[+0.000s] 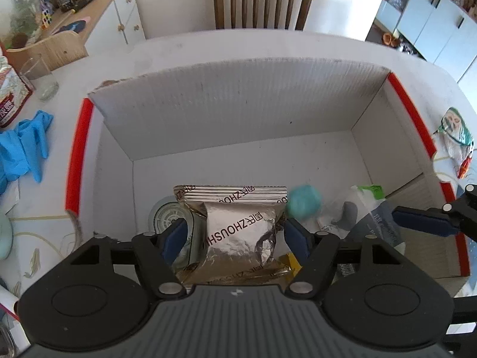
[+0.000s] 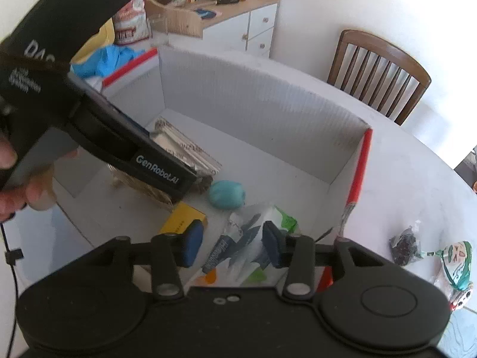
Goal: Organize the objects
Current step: 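Open both grippers to drop the snack bag and mouse into the box, then move both tools back toward the black bead bag and red dragon plush, then grasp the black bead bag with the left gripper while the right gripper grasps the red dragon plush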
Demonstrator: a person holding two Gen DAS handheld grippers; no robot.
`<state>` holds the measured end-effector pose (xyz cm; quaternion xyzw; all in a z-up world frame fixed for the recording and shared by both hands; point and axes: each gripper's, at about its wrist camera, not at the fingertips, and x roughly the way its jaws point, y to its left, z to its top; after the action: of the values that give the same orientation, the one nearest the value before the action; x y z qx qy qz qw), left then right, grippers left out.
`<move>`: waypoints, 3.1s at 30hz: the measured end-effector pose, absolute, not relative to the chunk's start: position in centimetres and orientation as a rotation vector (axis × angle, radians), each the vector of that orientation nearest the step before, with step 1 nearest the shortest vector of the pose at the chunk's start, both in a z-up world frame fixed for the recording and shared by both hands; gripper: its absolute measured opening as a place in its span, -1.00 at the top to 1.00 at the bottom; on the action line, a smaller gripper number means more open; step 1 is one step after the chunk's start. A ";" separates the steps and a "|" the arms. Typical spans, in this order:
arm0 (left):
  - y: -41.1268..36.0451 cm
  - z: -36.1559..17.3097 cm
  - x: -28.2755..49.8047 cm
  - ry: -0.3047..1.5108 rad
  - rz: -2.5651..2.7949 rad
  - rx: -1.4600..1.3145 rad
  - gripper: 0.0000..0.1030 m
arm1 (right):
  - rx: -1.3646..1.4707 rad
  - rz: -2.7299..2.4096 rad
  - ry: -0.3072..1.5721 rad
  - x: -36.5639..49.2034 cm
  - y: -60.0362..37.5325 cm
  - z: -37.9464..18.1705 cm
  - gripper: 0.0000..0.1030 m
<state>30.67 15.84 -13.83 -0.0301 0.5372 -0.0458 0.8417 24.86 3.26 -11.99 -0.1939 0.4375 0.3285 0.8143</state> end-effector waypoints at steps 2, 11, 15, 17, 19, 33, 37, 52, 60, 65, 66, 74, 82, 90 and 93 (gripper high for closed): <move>15.9 -13.2 30.2 1.111 -0.090 -0.060 -0.38 | -0.394 0.703 0.925 24.7 2.8 -11.3 0.07; 15.7 -8.8 26.9 0.966 -0.076 -0.077 -0.38 | -0.317 0.719 0.894 23.7 0.8 -8.3 0.06; 15.3 -6.9 25.5 0.918 -0.075 -0.068 -0.38 | -0.292 0.736 0.862 22.8 -0.2 -6.6 0.05; 14.9 -6.0 24.7 0.899 -0.076 -0.073 -0.38 | -0.286 0.745 0.843 22.4 -0.5 -5.7 0.04; 14.7 -5.3 24.0 0.882 -0.075 -0.075 -0.38 | -0.274 0.753 0.823 21.9 -0.9 -4.9 -0.07; 12.5 -2.0 19.3 0.801 -0.061 -0.098 -0.47 | -0.149 0.786 0.743 19.7 -6.2 -1.5 -0.48; 11.3 -1.5 18.3 0.789 -0.055 -0.103 -0.57 | -0.124 0.779 0.735 19.3 -8.1 -1.4 -0.57; 3.7 0.7 16.2 0.737 -0.063 -0.106 -0.64 | -0.061 0.773 0.668 18.0 -16.1 -0.4 -0.97; -0.9 0.8 16.9 0.717 -0.090 -0.124 -0.92 | -0.068 0.751 0.667 18.5 -21.4 -1.1 -0.98; -3.7 0.2 18.0 0.722 -0.096 -0.114 -0.97 | -0.056 0.714 0.668 19.6 -24.7 -1.7 -0.98; -4.3 0.0 18.2 0.723 -0.100 -0.111 -0.97 | -0.055 0.704 0.667 19.9 -25.3 -1.8 -0.98; -8.2 -2.1 20.3 0.735 -0.131 -0.116 -0.97 | -0.056 0.638 0.685 22.2 -30.1 -3.7 -0.98; -10.9 -4.7 23.4 0.718 -0.122 -0.096 -0.97 | -0.041 0.564 0.728 25.0 -33.4 -6.5 -0.97; -12.3 -8.0 28.0 0.715 -0.114 -0.055 -0.97 | -0.044 0.549 0.766 27.5 -33.0 -10.2 -0.97; -12.5 -9.5 29.8 0.728 -0.111 -0.046 -0.97 | -0.059 0.557 0.785 28.4 -32.2 -11.8 -0.95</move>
<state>29.77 -12.46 -9.48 -0.0225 0.3558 -0.0540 0.9327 28.42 -32.17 -11.84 -0.0285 0.3777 0.2679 0.8859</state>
